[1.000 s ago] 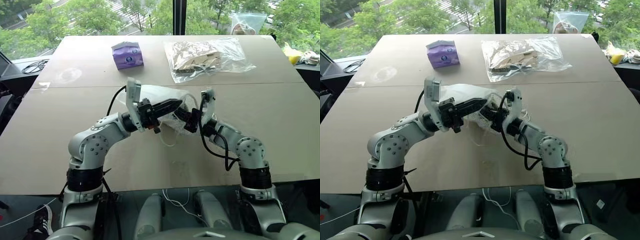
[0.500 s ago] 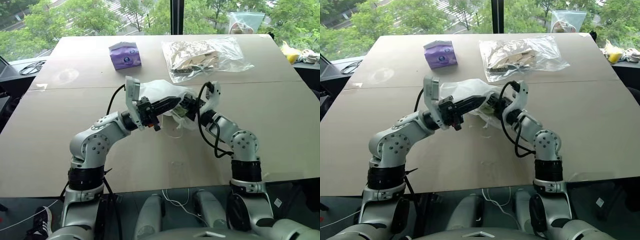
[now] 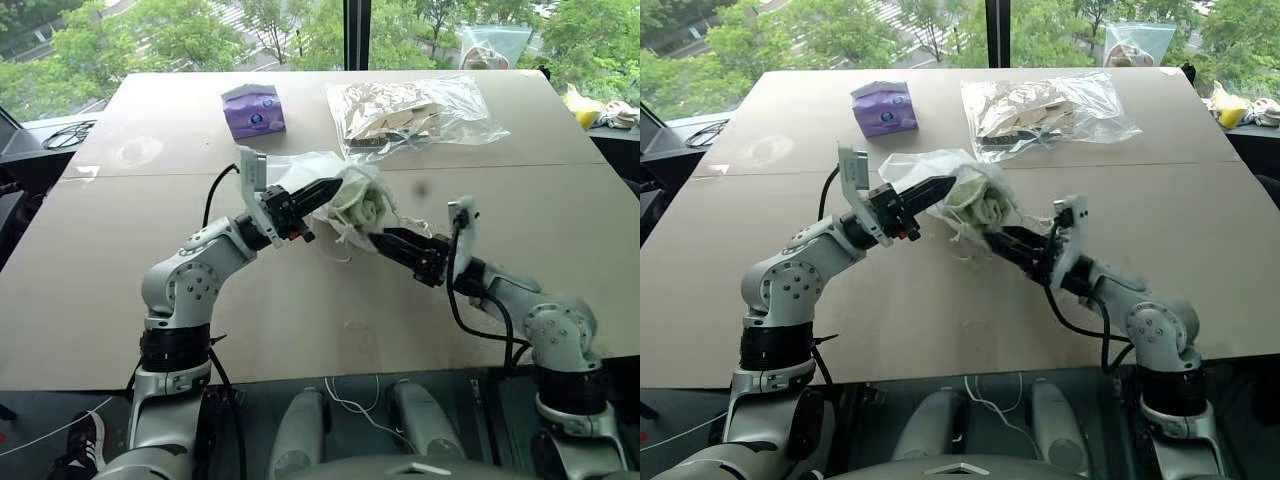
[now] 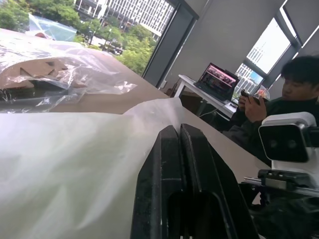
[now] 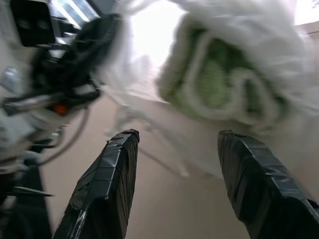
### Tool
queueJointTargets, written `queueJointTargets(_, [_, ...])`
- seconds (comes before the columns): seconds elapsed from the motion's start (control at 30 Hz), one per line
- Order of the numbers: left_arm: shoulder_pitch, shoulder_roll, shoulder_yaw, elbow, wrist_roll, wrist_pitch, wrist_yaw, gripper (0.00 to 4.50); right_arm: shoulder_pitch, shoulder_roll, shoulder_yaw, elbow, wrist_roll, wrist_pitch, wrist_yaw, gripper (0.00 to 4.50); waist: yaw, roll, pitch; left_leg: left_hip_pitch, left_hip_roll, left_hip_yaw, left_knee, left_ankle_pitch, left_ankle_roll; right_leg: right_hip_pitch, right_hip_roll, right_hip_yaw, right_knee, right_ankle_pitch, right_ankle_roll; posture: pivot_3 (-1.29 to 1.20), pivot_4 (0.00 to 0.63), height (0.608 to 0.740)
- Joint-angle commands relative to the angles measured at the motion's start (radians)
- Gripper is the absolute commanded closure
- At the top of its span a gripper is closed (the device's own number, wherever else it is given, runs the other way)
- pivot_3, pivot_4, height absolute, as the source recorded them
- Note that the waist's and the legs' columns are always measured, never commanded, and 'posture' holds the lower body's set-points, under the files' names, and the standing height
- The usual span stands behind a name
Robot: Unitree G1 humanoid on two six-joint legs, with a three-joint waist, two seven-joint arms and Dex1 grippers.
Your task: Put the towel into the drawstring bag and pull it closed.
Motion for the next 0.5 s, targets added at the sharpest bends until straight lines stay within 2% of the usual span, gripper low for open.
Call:
queueJointTargets(0.03, [-0.001, 0.001, 0.021, -0.025, -0.005, -0.015, 0.001, 4.50, -0.009, -0.039, 0.068, 0.025, -0.224, -0.177, 0.006, 1.80, -0.003, 0.000, 0.000, 0.001, 0.000, 0.000, 0.000, 0.000, 0.000, 0.000, 0.000, 0.000, 0.000, 0.000, 0.000, 0.00, 0.150, 0.740])
queueJointTargets(0.1, [0.000, 0.003, 0.021, -0.027, -0.007, -0.013, 0.004, 4.50, -0.012, -0.082, 0.149, 0.094, -0.400, -0.307, 0.013, 1.80, -0.003, 0.000, 0.000, 0.001, 0.001, 0.000, 0.000, 0.000, 0.000, 0.000, 0.001, 0.000, 0.001, 0.000, 0.000, 0.00, 0.150, 0.740])
queueJointTargets(0.27, [-0.003, 0.003, 0.017, -0.032, -0.006, -0.011, 0.010, 4.50, -0.045, -0.106, 0.244, 0.243, -0.646, -0.511, 0.013, 1.80, -0.001, 0.000, 0.000, 0.000, 0.000, 0.000, 0.000, 0.000, 0.000, 0.000, 0.001, 0.001, 0.001, 0.000, 0.000, 0.00, 0.150, 0.740])
queueJointTargets(0.33, [-0.004, 0.004, 0.018, -0.029, -0.006, -0.011, 0.011, 4.50, -0.066, -0.084, 0.246, 0.304, -0.704, -0.552, -0.019, 1.80, 0.000, 0.000, 0.000, 0.000, 0.000, 0.001, 0.000, 0.000, 0.000, 0.000, 0.000, 0.001, 0.001, 0.000, 0.000, 0.00, 0.150, 0.740])
queueJointTargets(0.5, [0.005, 0.008, 0.024, -0.028, -0.002, -0.016, 0.013, 4.50, -0.107, 0.023, 0.145, 0.390, -0.711, -0.633, -0.110, 1.80, 0.003, -0.001, 0.000, 0.000, 0.000, 0.000, 0.000, 0.000, 0.000, 0.000, 0.001, 0.001, 0.001, 0.001, -0.002, 0.00, 0.150, 0.740])
